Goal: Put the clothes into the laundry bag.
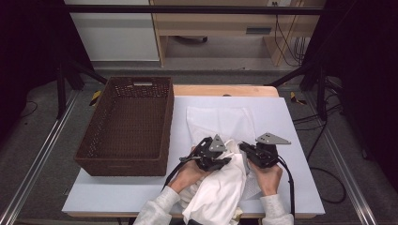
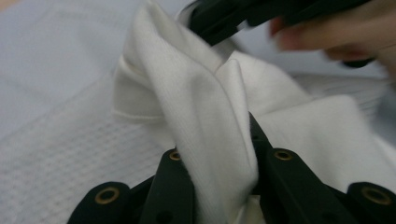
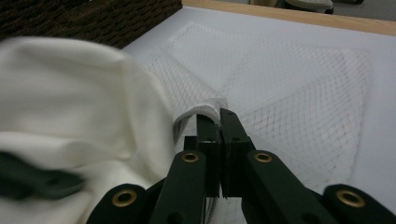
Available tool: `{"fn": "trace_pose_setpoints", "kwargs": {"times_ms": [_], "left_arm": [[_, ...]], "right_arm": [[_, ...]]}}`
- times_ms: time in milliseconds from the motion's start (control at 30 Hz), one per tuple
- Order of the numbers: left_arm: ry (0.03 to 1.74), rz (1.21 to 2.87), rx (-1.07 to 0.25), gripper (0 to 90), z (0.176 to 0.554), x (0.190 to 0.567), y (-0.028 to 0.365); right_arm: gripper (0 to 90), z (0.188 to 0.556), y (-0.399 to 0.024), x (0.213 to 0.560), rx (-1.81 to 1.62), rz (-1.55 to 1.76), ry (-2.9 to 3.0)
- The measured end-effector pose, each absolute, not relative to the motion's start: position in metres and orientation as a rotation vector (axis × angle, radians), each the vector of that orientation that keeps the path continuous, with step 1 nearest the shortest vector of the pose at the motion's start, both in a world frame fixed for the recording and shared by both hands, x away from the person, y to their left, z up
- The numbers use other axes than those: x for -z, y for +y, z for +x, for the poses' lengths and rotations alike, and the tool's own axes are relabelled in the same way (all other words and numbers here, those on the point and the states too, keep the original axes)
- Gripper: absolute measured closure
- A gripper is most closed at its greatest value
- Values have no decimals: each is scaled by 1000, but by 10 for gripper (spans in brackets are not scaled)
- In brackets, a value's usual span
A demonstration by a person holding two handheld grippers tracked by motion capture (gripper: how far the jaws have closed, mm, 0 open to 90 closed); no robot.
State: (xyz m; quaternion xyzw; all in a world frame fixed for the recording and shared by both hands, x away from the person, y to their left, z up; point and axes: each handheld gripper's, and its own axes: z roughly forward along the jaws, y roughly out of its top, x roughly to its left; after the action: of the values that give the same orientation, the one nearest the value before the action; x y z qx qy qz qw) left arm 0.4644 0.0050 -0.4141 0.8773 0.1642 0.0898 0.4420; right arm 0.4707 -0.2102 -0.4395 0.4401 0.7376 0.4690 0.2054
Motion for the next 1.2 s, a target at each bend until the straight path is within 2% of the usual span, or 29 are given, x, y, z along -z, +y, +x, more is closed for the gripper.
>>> {"fn": "trace_pose_setpoints", "kwargs": {"times_ms": [100, 233, 333, 400, 467, 600, 767, 833, 1000, 1100, 1133, 1200], "left_arm": [[324, 2185, -230, 774, 450, 406, -5], [295, 2269, -254, 763, 447, 418, -26], [367, 2409, -306, 741, 460, 443, -42], [464, 2422, -277, 705, 472, 452, -45], [541, 2393, -275, 621, 477, 451, -42], [555, 2361, -334, 509, 473, 445, -34], [548, 2290, -358, 246, 459, 425, -13], [562, 2257, -328, 182, 455, 415, 2], [658, 2241, -322, 162, 450, 420, 32], [724, 2249, -217, 152, 453, 441, 37], [739, 2218, -156, 166, 454, 446, 38], [738, 2165, -66, 317, 454, 453, 38]], "right_arm": [[888, 471, -209, 440, -1315, 1227, 2055], [889, 468, -212, 436, -1350, 1202, 2023], [888, 464, -214, 429, -1379, 1179, 2003], [888, 460, -212, 424, -1398, 1145, 1992], [888, 456, -211, 418, -1397, 1115, 1993], [888, 455, -210, 419, -1357, 1115, 1998], [888, 455, -211, 423, -1343, 1133, 2027], [888, 454, -211, 423, -1345, 1133, 2033], [887, 448, -211, 421, -1351, 1124, 2055], [887, 444, -207, 423, -1338, 1116, 2069], [887, 444, -205, 424, -1337, 1117, 2072], [887, 445, -202, 427, -1328, 1114, 2083]]}}
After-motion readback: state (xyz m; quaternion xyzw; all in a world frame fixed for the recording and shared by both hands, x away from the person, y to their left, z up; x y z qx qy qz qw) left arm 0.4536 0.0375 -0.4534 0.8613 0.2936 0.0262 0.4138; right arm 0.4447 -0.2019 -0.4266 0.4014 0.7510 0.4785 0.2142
